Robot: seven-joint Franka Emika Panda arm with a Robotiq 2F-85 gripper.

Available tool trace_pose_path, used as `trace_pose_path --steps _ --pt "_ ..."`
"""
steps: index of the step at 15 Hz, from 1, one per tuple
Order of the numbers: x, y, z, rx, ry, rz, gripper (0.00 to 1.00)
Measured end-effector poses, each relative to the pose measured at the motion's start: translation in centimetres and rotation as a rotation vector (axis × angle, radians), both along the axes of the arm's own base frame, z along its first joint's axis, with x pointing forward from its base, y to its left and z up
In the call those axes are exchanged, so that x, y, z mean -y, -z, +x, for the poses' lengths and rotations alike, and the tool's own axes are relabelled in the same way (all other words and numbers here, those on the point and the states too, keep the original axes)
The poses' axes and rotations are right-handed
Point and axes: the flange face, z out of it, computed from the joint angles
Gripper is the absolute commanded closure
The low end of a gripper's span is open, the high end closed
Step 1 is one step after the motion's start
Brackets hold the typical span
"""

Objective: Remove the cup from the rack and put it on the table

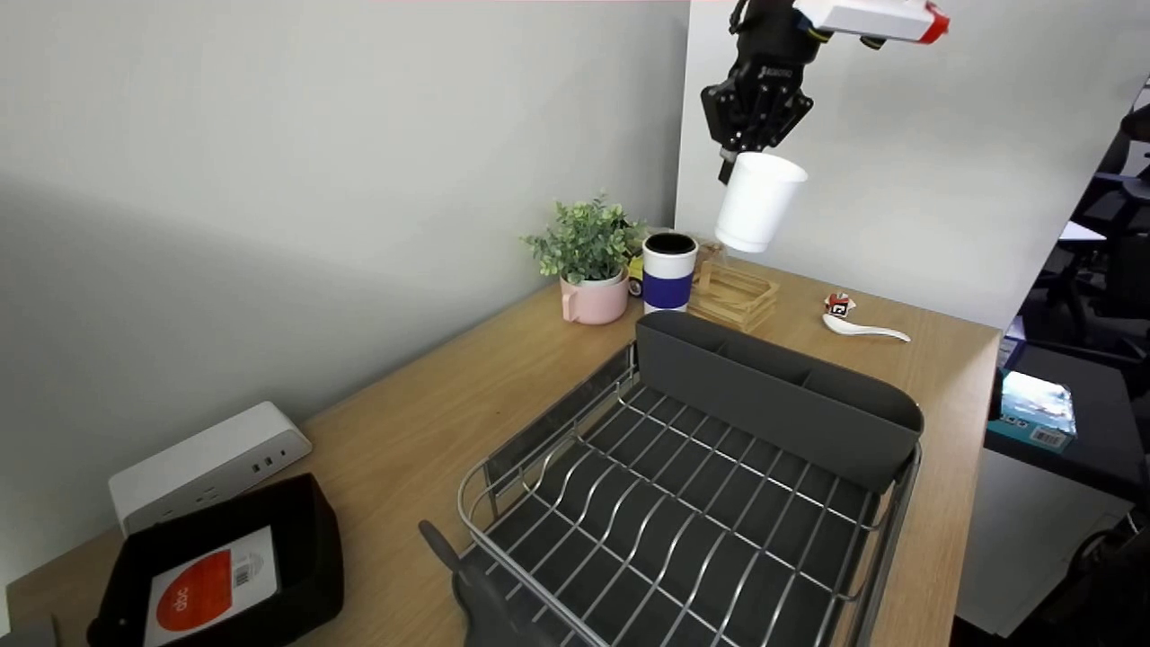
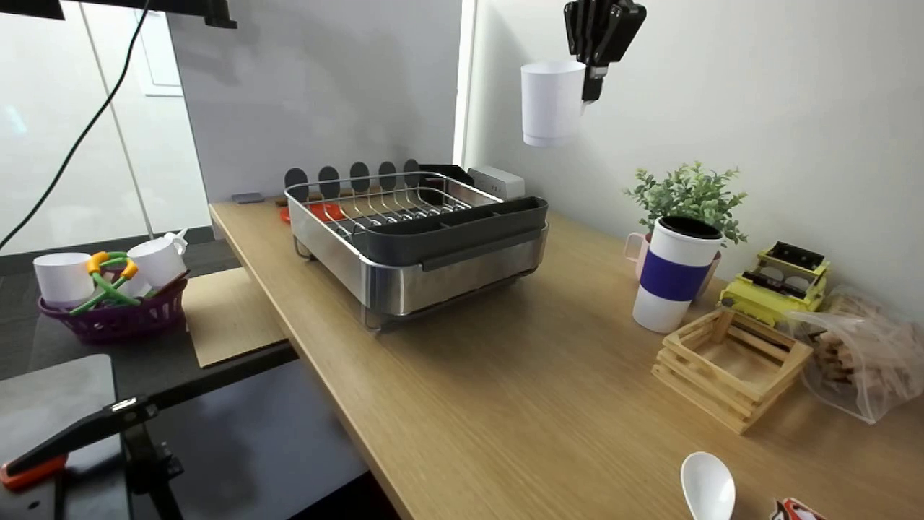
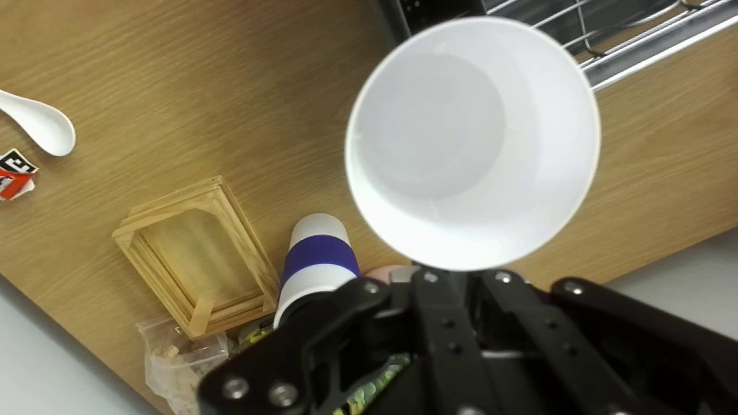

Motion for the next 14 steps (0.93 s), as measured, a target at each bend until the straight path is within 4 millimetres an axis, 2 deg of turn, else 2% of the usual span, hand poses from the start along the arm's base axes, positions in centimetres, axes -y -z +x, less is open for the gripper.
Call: trace_pose_path --steps 6,10,14 --pt "5.3 0.3 0.1 0.003 0.131 0.105 0.98" --pt "8.7 1.6 0.9 -0.01 0.209 0.164 0.98" --pt "10.9 3.1 1.8 -0.049 0.255 0.186 0.98"
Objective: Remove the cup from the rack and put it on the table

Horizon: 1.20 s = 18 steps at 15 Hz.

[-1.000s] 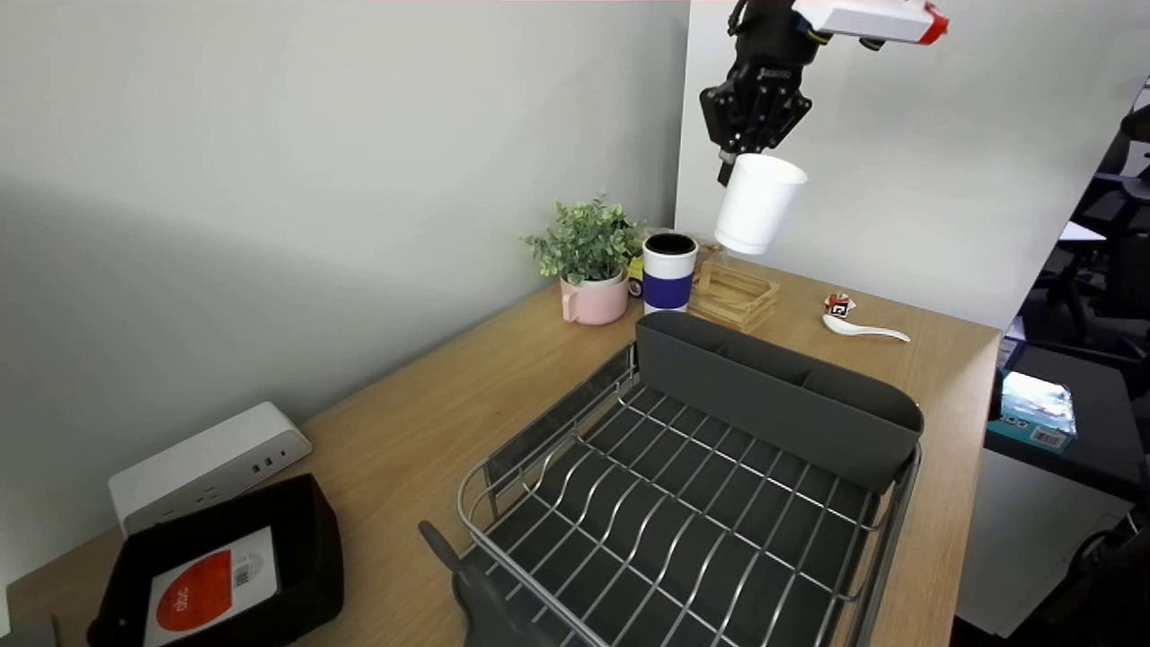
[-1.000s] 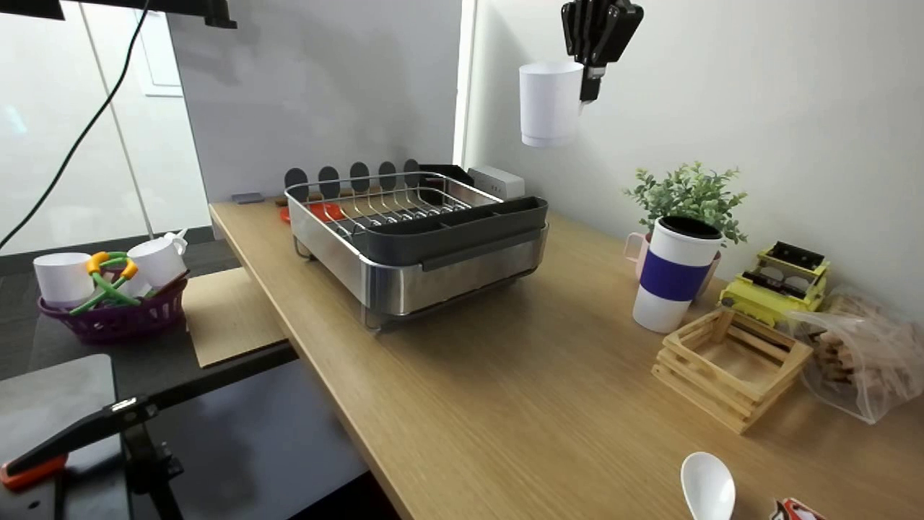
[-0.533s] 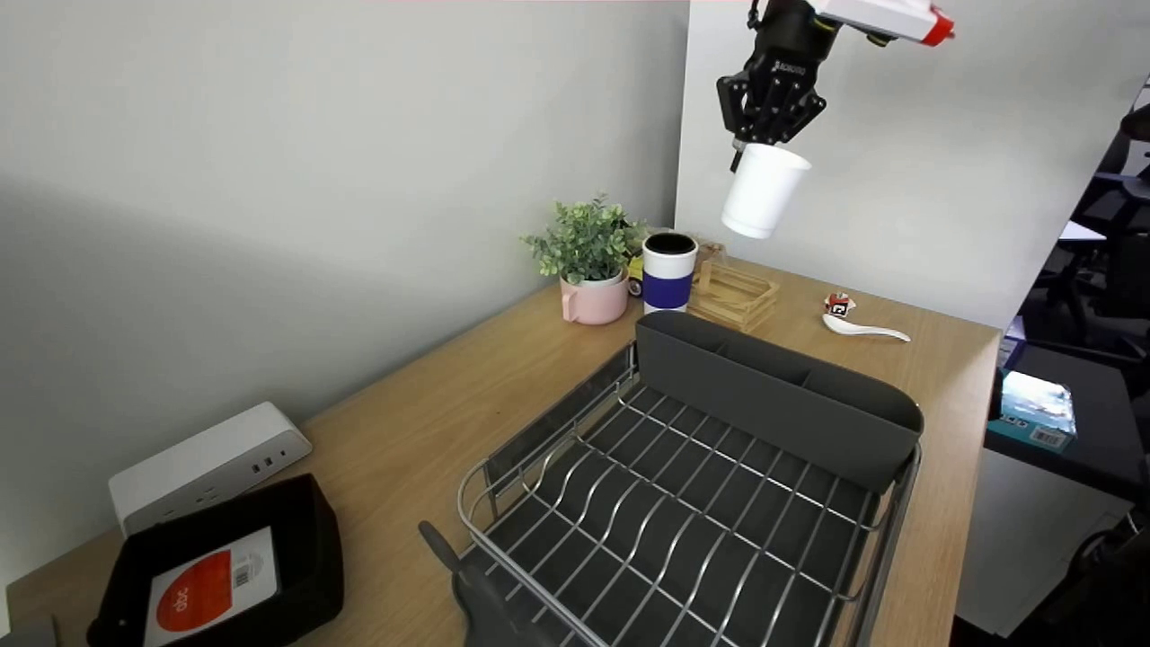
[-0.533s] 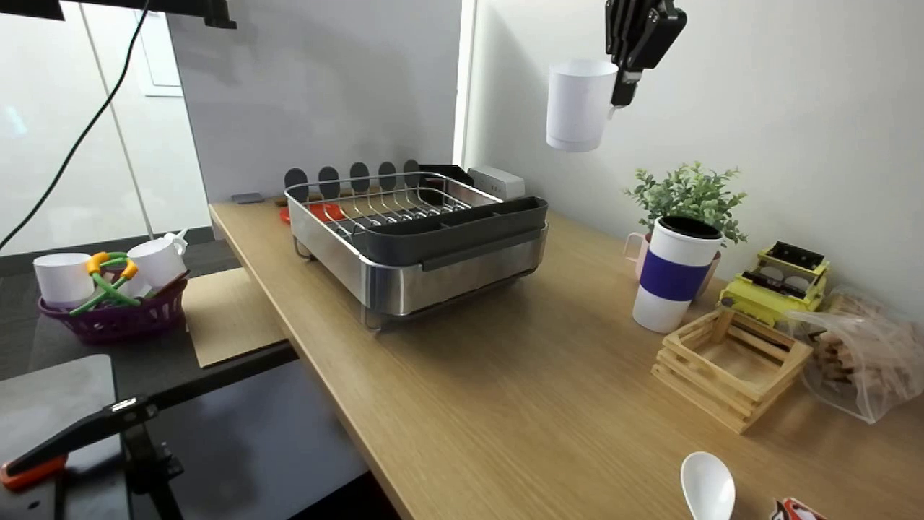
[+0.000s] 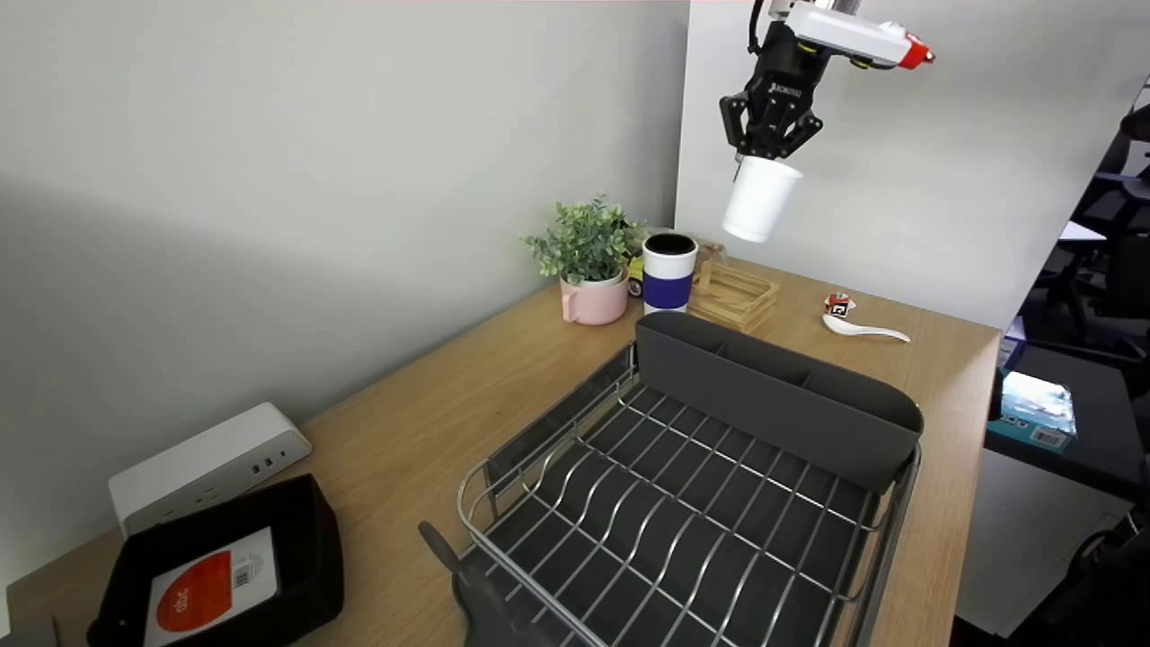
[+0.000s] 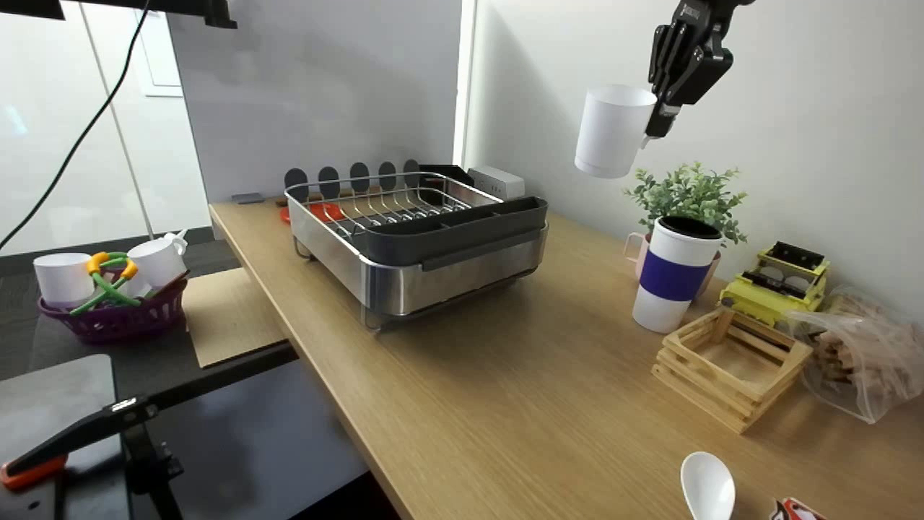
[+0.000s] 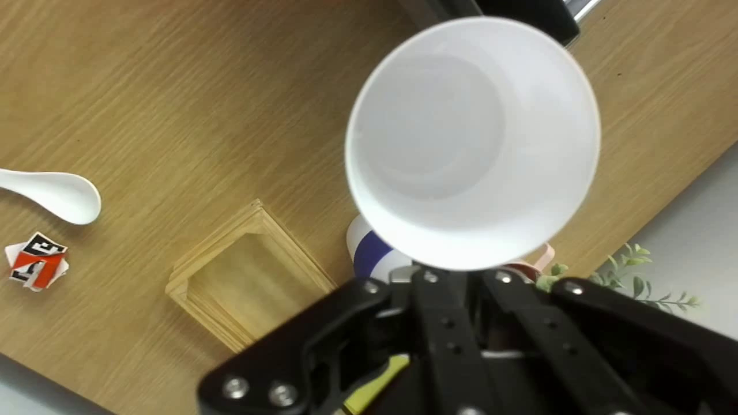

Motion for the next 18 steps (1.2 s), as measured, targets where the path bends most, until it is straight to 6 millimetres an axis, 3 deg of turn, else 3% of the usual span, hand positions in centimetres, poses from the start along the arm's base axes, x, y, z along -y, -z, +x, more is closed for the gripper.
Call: trace_pose_path --steps 6,13,14,18 --pt "1.4 1.6 0.5 -0.09 -0.018 -0.046 0.98" --pt "3.6 2.0 0.3 -0.169 -0.072 -0.142 0.98" --pt "3.8 2.1 0.3 -0.171 -0.078 -0.142 0.91" --pt "3.8 2.3 0.4 -0.173 -0.079 -0.142 0.91"
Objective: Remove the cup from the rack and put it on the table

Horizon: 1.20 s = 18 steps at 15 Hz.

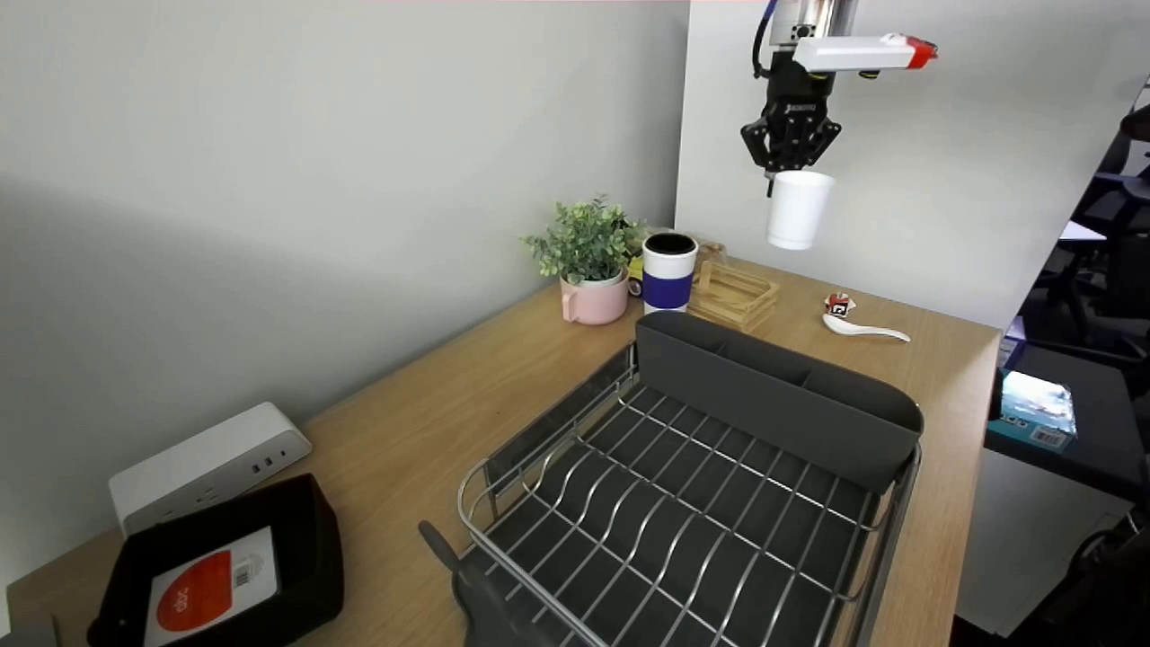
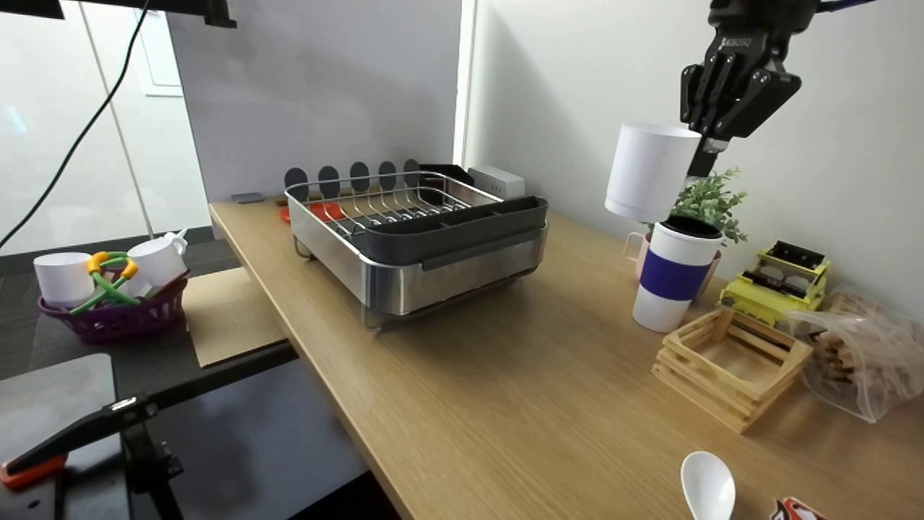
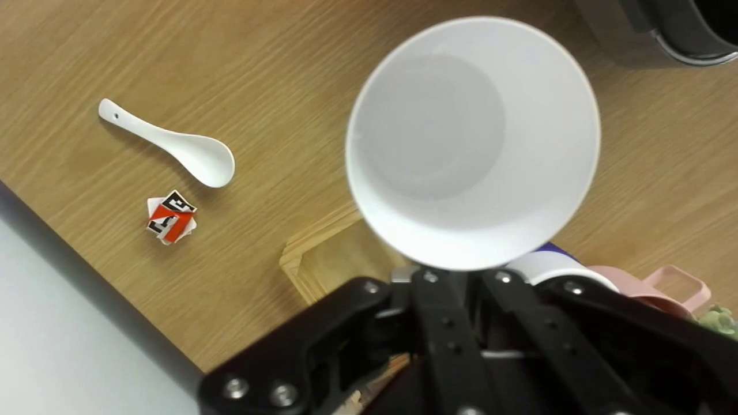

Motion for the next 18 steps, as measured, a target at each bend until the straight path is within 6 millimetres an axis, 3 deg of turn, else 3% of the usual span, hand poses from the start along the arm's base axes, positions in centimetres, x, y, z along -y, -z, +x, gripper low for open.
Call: trace_pose_path --steps 1,2,8,18 --pt "0.0 0.0 0.0 0.0 0.0 0.0 0.91" --pt "0.0 0.0 0.0 0.0 0.0 0.0 0.98" --pt "0.0 0.7 0.1 -0.011 0.011 0.0 0.98" --pt "1.9 7.7 1.3 -0.121 0.053 -0.009 0.98"
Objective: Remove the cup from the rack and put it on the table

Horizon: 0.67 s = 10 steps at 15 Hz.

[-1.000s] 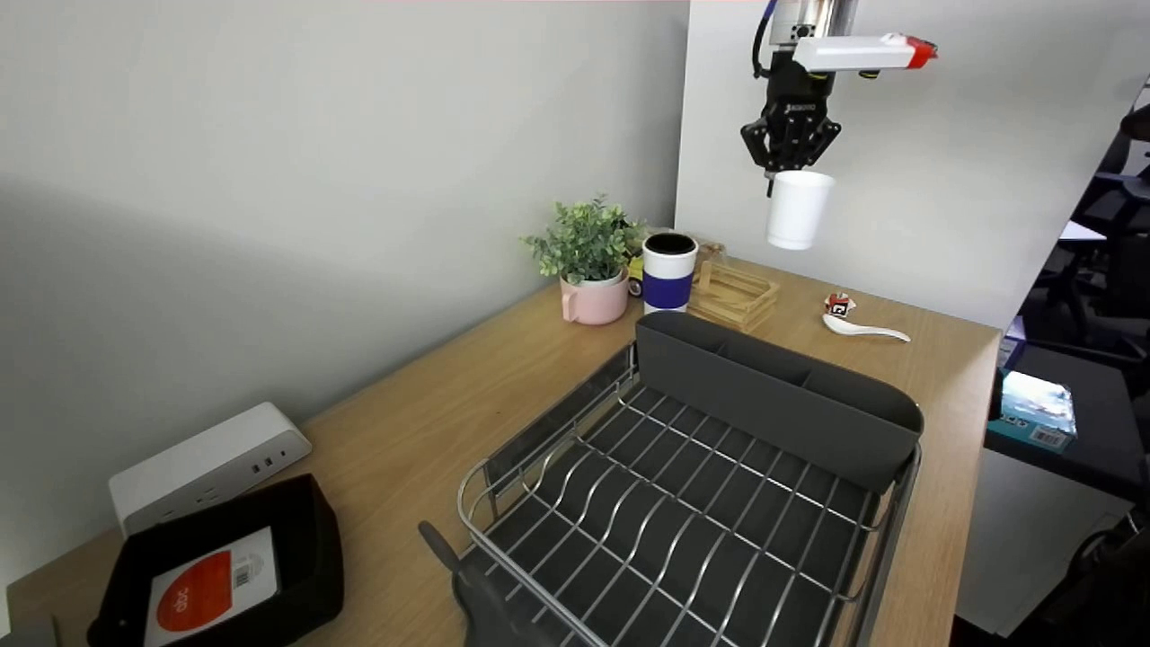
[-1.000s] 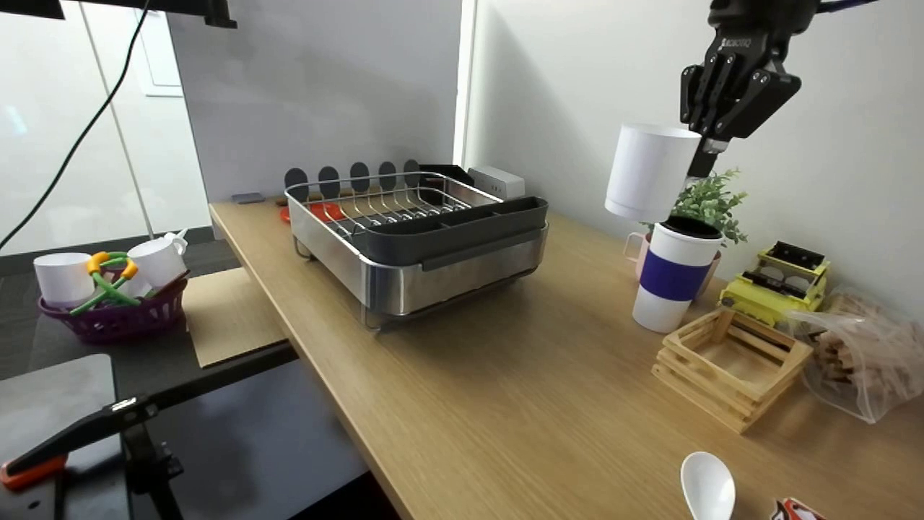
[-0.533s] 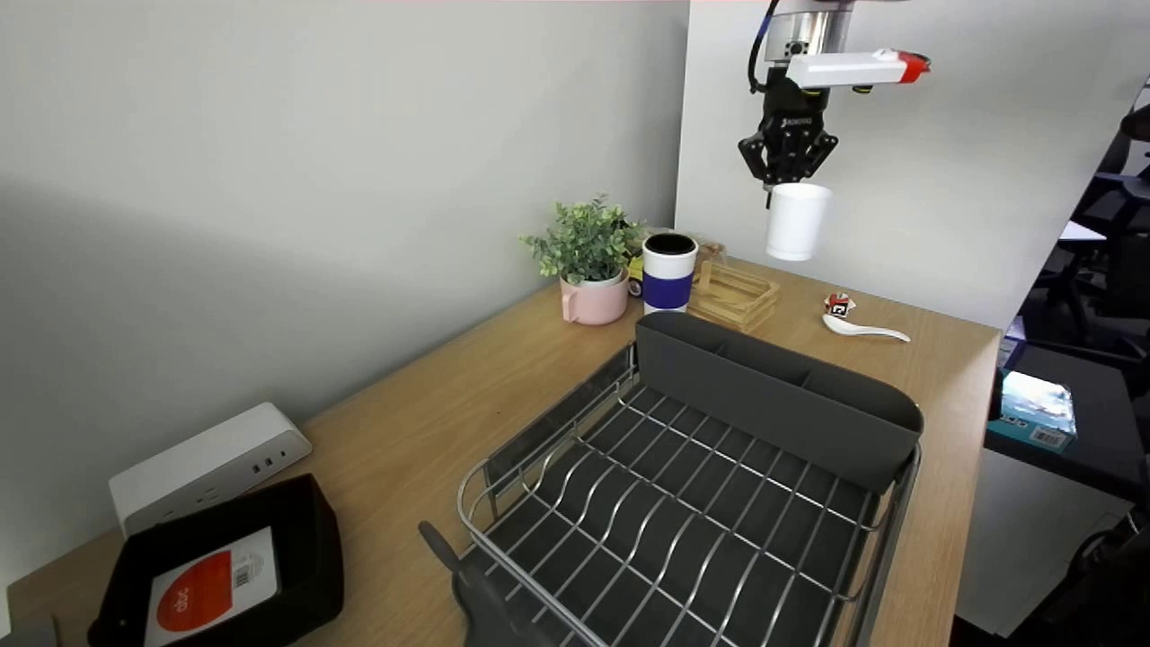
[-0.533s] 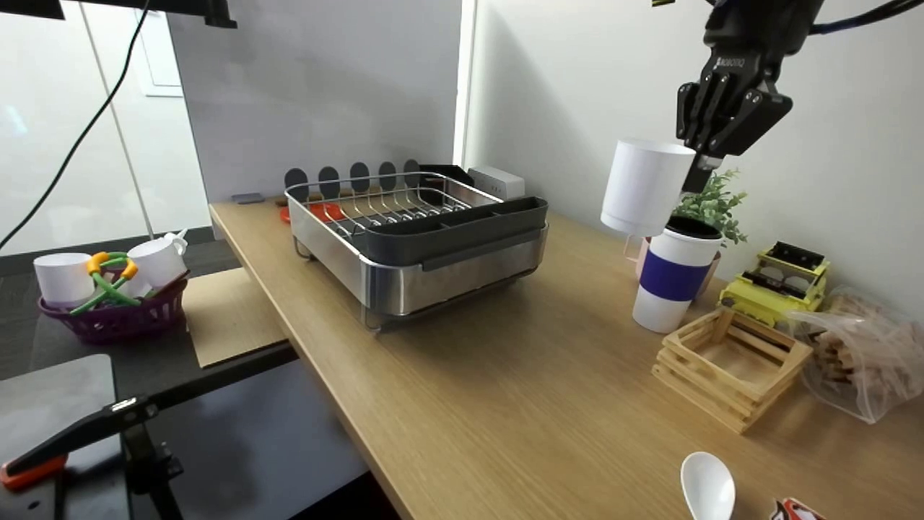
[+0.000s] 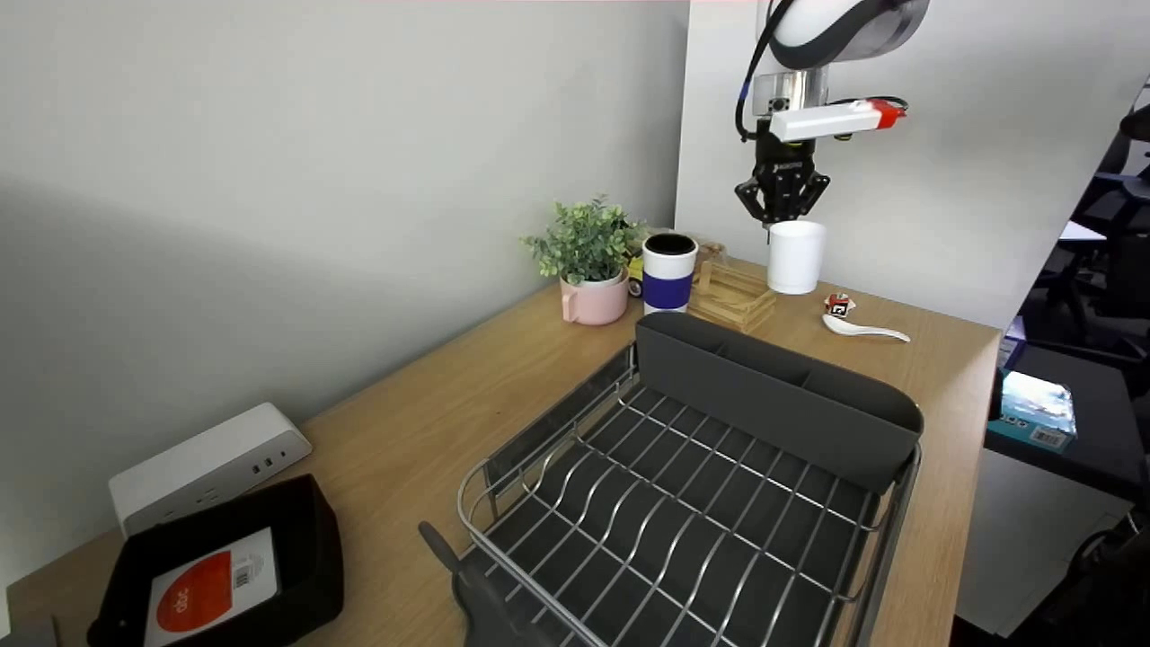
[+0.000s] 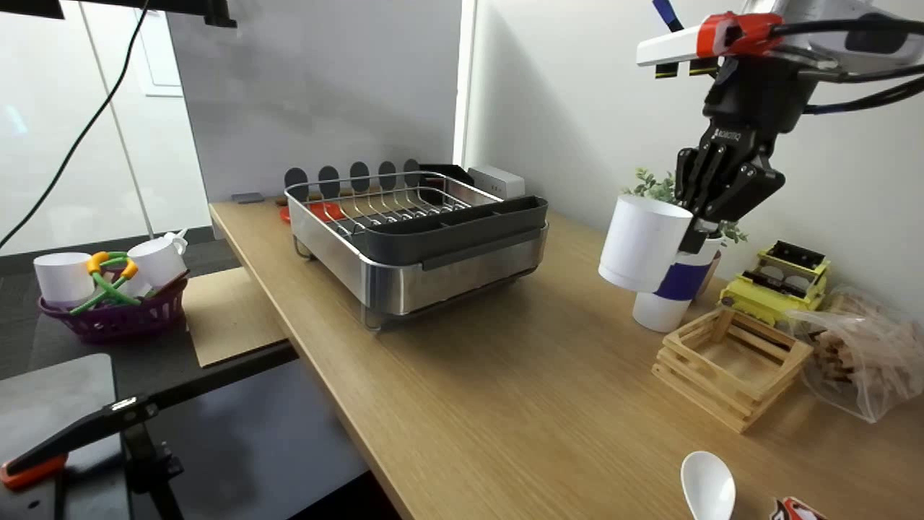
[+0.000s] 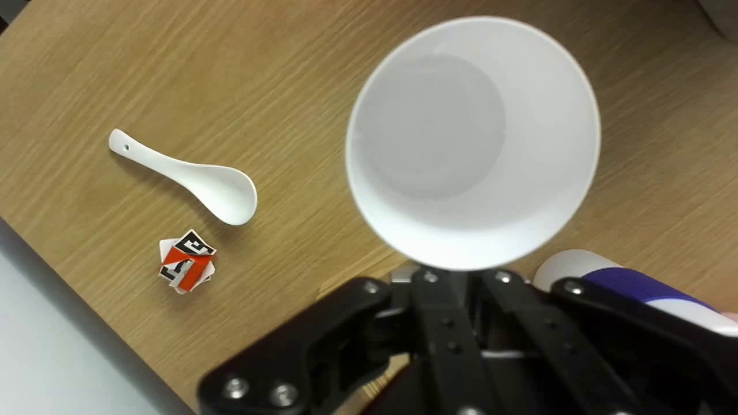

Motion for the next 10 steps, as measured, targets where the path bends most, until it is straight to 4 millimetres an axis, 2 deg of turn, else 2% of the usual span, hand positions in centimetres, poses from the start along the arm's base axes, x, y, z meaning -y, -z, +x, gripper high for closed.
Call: trace_pose_path --steps 10 --pt "0.2 4.5 0.9 -0.1 -0.008 0.002 0.98"
